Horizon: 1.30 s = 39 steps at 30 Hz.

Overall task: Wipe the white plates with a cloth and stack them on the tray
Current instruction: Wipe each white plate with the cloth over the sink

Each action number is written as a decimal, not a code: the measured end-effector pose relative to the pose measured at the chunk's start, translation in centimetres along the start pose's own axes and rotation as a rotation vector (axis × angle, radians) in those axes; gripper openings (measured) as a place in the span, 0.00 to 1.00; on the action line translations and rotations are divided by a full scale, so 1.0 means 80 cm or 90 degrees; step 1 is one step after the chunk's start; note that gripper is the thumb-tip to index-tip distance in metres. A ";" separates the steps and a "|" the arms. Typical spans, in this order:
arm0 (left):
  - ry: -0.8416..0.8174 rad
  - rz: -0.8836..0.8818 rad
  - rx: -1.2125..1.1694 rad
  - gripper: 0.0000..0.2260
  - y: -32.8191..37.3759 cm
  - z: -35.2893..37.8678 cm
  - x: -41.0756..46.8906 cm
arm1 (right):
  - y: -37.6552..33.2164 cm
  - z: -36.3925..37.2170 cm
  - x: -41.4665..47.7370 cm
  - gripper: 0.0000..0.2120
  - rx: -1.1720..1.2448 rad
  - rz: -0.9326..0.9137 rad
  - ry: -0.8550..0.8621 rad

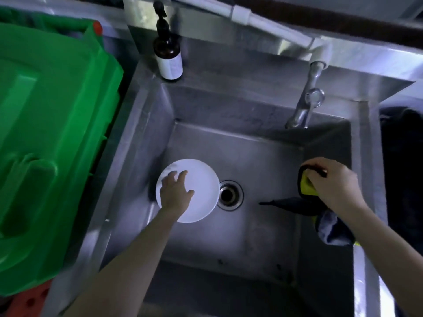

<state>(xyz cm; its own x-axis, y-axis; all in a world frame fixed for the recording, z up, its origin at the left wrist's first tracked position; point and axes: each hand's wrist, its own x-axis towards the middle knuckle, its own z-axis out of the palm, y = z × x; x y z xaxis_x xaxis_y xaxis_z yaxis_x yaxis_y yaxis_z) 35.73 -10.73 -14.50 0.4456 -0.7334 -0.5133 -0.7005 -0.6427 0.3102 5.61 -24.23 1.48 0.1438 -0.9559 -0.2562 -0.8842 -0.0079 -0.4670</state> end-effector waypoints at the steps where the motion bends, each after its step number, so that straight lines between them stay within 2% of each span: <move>1: 0.000 0.004 0.053 0.32 -0.006 0.000 0.009 | 0.000 0.002 0.002 0.10 -0.009 0.002 0.001; 4: -0.030 -0.036 0.108 0.38 -0.020 -0.003 0.029 | -0.001 0.007 0.007 0.10 -0.028 0.008 0.002; 10: 0.002 -0.030 0.129 0.38 -0.030 -0.007 0.047 | -0.009 0.018 0.008 0.11 -0.044 0.007 -0.017; 16: -0.041 -0.058 0.083 0.45 -0.042 -0.016 0.053 | -0.023 0.032 0.008 0.12 -0.038 -0.008 -0.044; 22: -0.083 -0.103 0.032 0.43 -0.065 -0.032 0.042 | -0.029 0.031 0.001 0.11 -0.029 -0.010 -0.038; 25: -0.108 -0.119 -0.022 0.46 -0.069 -0.040 0.033 | -0.032 0.028 -0.003 0.11 -0.024 -0.010 -0.036; 28: -0.120 -0.133 -0.146 0.43 -0.068 -0.052 0.023 | -0.034 0.024 -0.009 0.11 -0.022 -0.015 -0.031; 31: -0.127 -0.160 -0.235 0.48 -0.061 -0.064 0.004 | -0.034 0.016 -0.016 0.11 -0.014 -0.025 -0.025; 34: -0.110 -0.184 -0.309 0.39 -0.057 -0.066 -0.019 | -0.034 0.000 -0.024 0.11 -0.007 -0.039 -0.014; 39: -0.105 -0.195 -0.556 0.21 -0.044 -0.069 -0.068 | -0.038 -0.046 -0.048 0.10 0.016 -0.089 0.026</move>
<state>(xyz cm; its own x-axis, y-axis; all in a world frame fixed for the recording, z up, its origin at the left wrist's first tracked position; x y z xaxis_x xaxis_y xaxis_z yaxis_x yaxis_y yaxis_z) 38.85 -5.66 -8.41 0.4099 -0.5069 -0.7583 0.1300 -0.7904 0.5986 6.09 -21.59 7.02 0.2462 -0.9572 -0.1520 -0.8452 -0.1352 -0.5170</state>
